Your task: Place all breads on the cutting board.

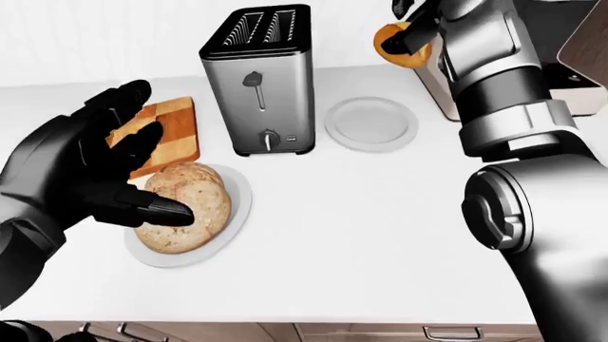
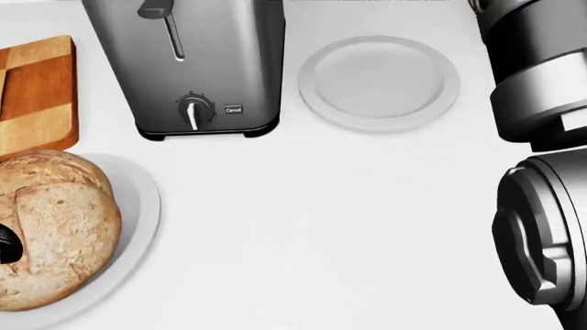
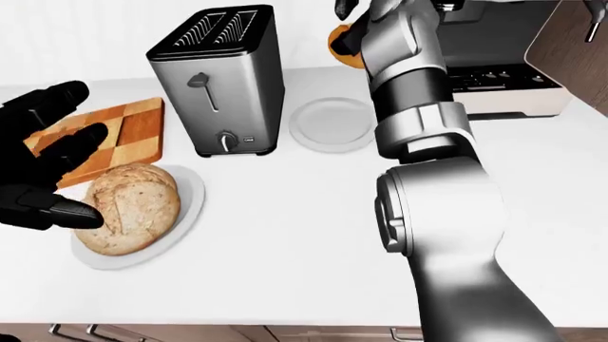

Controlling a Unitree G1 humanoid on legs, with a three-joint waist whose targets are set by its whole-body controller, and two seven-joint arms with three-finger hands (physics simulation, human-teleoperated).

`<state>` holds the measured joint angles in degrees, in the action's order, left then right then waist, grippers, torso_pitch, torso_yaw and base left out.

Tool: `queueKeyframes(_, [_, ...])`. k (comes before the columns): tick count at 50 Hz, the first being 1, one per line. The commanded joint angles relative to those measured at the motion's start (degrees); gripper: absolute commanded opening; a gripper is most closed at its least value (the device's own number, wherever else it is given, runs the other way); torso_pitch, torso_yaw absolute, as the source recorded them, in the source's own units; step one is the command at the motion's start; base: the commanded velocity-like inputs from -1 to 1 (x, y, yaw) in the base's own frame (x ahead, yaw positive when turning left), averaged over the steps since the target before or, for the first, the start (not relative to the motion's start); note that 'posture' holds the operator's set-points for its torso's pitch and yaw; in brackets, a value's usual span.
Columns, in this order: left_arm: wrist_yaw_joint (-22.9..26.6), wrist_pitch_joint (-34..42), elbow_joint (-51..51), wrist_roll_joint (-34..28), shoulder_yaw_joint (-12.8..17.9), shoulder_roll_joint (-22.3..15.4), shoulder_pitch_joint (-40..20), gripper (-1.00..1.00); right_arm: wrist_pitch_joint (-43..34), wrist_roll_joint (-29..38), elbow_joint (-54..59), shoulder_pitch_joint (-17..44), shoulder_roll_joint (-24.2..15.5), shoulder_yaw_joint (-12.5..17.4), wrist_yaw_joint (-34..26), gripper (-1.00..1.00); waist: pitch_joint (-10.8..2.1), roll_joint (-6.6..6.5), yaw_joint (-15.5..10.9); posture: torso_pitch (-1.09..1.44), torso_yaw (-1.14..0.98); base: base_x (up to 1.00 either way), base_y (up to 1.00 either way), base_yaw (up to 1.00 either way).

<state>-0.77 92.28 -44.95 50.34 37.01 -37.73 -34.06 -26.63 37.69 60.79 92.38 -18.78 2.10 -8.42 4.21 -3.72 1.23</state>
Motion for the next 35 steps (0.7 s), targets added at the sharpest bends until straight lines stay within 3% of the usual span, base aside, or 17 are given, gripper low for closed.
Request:
queueKeyframes(1, [0.1,-1.0,-1.0,0.5,1.0,-0.9,-0.6,1.00,1.6,0.7,-2.5,2.5,-0.4,-0.2,0.9,-1.00,-1.70,0.01,0.0,0.00,0.00,0.00,0.00,0.00])
queueKeyframes(11, [3.4,-7.8,-2.4,-4.6,-3.5,-2.9,7.0,1.00,1.8,1.3,-3.0,1.9,0.0,-0.2,0.8,-1.00,-1.83,0.05,0.0,0.00,0.00,0.00,0.00,0.00])
queueKeyframes(21, [8.0,-10.6,-2.2,-12.9,-6.7,-3.8,8.8,1.00,2.2,1.3,-3.0,1.3,0.1,-0.1,0.8,-1.00,-1.99,0.32,-0.1,0.00,0.00,0.00,0.00,0.00])
queueKeyframes(35, [21.5,-14.3,-2.3,-28.7,-11.8,-6.7,9.8,1.00,2.4,1.6,-3.6,0.6,0.1,-0.1,0.6,-1.00,-1.96,0.52,-0.3,0.00,0.00,0.00,0.00,0.00])
